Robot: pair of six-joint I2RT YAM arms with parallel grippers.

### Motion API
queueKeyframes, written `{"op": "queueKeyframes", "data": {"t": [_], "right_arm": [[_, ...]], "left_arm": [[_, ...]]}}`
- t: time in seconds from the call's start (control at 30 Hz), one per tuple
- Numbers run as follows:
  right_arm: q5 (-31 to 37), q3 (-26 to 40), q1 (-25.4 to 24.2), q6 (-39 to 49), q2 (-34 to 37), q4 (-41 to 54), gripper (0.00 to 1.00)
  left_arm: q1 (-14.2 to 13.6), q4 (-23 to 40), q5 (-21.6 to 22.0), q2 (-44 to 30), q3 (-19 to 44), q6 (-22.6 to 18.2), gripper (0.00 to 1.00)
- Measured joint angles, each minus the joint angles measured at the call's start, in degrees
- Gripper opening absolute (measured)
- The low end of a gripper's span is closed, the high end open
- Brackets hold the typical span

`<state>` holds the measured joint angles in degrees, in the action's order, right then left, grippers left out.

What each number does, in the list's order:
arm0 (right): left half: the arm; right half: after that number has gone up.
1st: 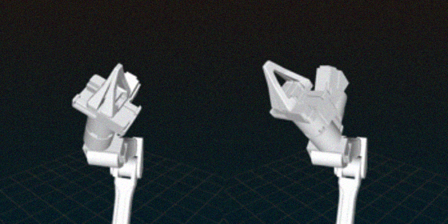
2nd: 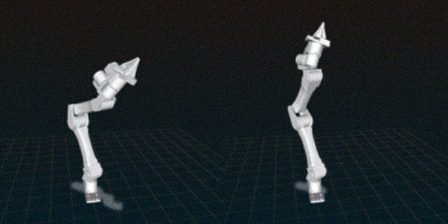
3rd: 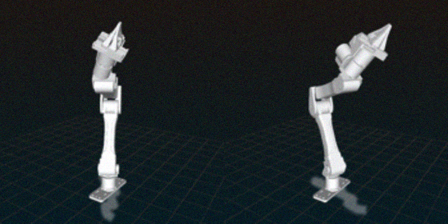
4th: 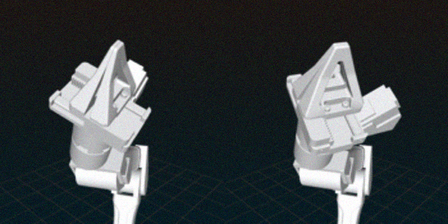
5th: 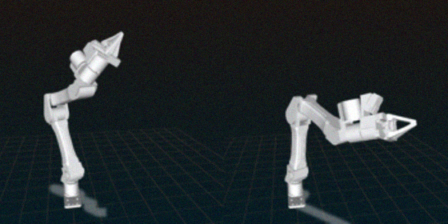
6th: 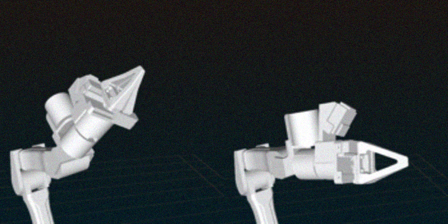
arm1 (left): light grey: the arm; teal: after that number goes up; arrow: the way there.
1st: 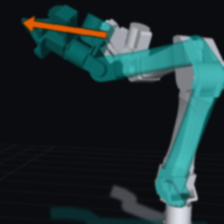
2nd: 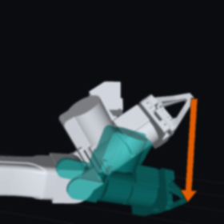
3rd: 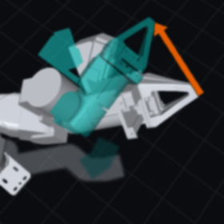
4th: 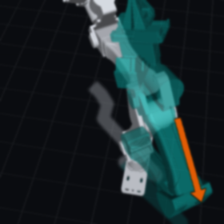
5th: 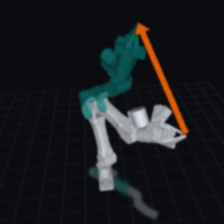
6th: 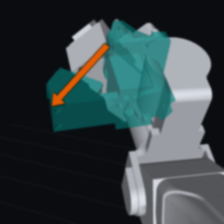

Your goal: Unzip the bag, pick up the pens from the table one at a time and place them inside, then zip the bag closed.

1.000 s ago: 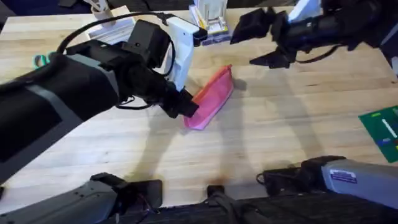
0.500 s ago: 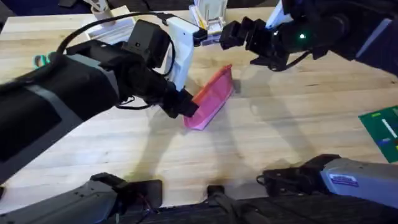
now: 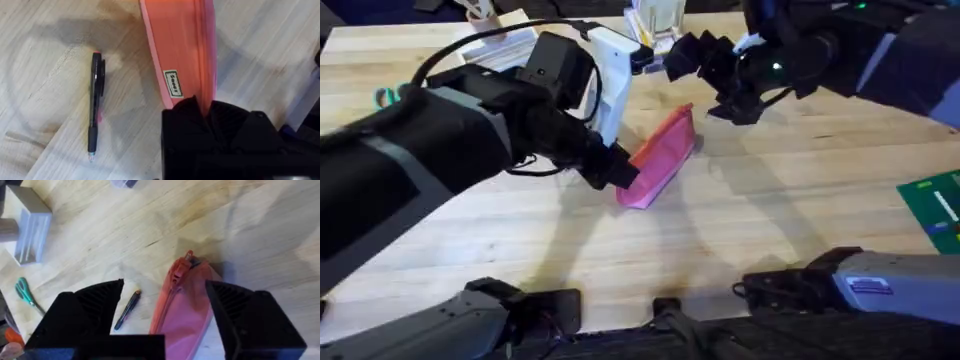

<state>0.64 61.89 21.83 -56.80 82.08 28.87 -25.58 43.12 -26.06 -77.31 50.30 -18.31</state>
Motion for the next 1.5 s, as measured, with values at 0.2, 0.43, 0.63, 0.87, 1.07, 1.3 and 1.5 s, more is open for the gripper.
{"op": "queueKeyframes", "data": {"t": [0.2, 0.43, 0.63, 0.87, 1.07, 1.3, 1.5], "right_arm": [[0.05, 0.00, 0.12, -0.41, 1.57, -1.11, 0.988], [0.20, 0.00, 0.14, -0.45, 5.89, -2.97, 0.934], [0.20, 0.00, 0.14, -0.61, 9.16, -4.89, 0.817], [0.21, 0.00, 0.30, -0.63, 9.16, -4.69, 0.590], [0.44, 0.00, 0.51, -0.65, 9.16, -4.62, 0.257], [0.86, 0.00, 0.51, -0.64, 9.18, -4.64, 0.042], [2.44, 0.00, 0.76, 4.58, 9.16, -4.87, 0.029]], "left_arm": [[0.00, -0.01, 0.00, 0.02, 0.00, 0.00, 0.042], [0.00, 0.00, 0.00, 0.02, 0.00, 0.00, 0.042], [0.00, -0.01, 0.02, 0.02, 0.00, 0.00, 0.042], [0.00, -0.01, 0.02, 0.02, 0.00, 0.00, 0.042], [0.00, 0.00, 0.07, 0.02, 0.00, 0.00, 0.042], [0.00, -0.03, 0.17, 0.02, 0.00, 0.00, 0.042], [0.00, -0.06, 0.15, 0.02, 0.00, 0.00, 0.042]]}}
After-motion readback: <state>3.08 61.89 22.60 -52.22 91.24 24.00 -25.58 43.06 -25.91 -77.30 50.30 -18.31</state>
